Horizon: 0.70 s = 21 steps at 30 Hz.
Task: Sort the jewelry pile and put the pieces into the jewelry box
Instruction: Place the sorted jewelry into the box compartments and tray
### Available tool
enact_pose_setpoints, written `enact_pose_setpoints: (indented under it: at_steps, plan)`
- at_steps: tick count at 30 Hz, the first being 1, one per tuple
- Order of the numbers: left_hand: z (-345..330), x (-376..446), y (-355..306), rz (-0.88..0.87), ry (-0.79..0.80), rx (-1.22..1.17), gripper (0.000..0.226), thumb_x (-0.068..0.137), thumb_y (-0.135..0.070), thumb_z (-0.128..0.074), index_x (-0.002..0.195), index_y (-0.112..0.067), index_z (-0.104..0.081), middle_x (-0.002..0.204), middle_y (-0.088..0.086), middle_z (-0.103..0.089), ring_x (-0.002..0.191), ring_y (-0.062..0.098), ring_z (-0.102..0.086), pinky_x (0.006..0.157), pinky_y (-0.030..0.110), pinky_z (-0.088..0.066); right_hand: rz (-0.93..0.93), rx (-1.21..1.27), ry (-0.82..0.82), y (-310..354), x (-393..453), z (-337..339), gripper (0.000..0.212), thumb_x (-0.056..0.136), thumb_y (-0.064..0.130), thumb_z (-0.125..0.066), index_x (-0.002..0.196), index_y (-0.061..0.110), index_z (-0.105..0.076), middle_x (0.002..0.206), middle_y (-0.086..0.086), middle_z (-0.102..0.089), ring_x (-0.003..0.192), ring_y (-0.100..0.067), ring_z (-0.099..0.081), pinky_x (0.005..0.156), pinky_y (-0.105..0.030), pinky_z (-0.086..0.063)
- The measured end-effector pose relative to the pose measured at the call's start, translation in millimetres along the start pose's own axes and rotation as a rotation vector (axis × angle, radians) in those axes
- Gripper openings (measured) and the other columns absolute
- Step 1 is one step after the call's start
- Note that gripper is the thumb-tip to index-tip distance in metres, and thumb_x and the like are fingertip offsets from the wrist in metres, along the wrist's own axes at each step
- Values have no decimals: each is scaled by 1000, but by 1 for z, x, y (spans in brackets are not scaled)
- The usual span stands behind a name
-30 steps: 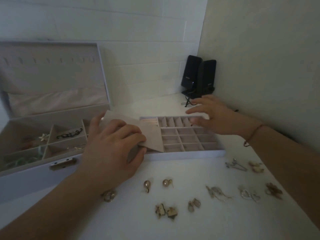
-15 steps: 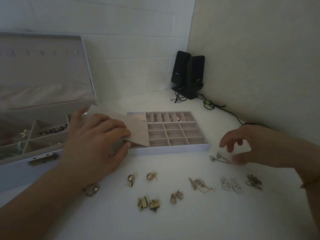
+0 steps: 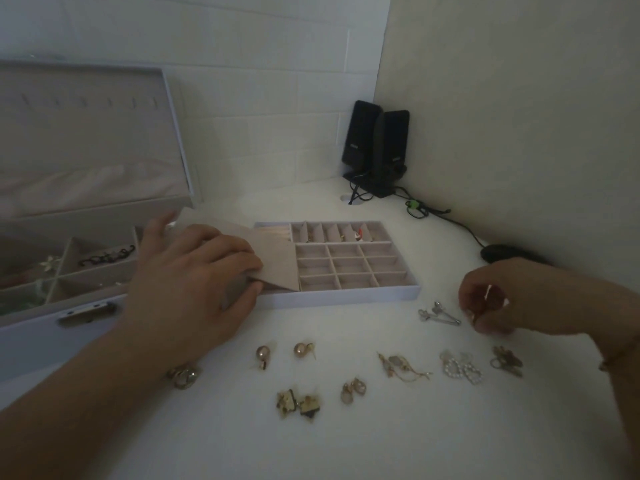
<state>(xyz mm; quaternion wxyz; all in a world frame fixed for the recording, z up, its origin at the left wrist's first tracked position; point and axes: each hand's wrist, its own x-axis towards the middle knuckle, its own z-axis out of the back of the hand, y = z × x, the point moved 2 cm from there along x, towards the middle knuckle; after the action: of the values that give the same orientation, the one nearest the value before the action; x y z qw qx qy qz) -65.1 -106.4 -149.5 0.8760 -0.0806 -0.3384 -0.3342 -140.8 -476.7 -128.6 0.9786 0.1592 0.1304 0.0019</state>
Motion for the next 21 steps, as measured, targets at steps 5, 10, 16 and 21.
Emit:
enact_pose_setpoints:
  at_steps: [5,10,16,21]
  plan:
    - [0,0,0,-1,1,-11,30,84,-44,-56,91,-24,-78,99,-7,-74,92,27,-67,108,60,-28,36,-37,-105,-1,3,1,20,75,20,-76,72,34,-62,74,27,-62,59,-2,-59,59,-20,-50]
    - [1,0,-1,3,9,-27,31,84,-44,-55,90,-24,-77,98,-8,-73,93,26,-66,108,61,-28,92,75,-253,1,5,1,20,76,15,-77,74,31,-64,71,18,-65,57,-3,-58,55,-12,-44]
    - [2,-1,0,-5,5,-29,28,82,-43,-58,90,-25,-77,97,-9,-73,92,25,-65,107,60,-28,211,127,-501,51,45,6,14,76,17,-76,81,27,-68,69,12,-66,65,-2,-61,57,-8,-44]
    - [1,-1,2,-7,8,-41,23,80,-42,-63,91,-26,-77,97,-10,-73,92,25,-65,107,61,-29,188,-21,-457,65,88,5,20,80,17,-74,84,34,-65,84,17,-63,61,-11,-57,60,-19,-43]
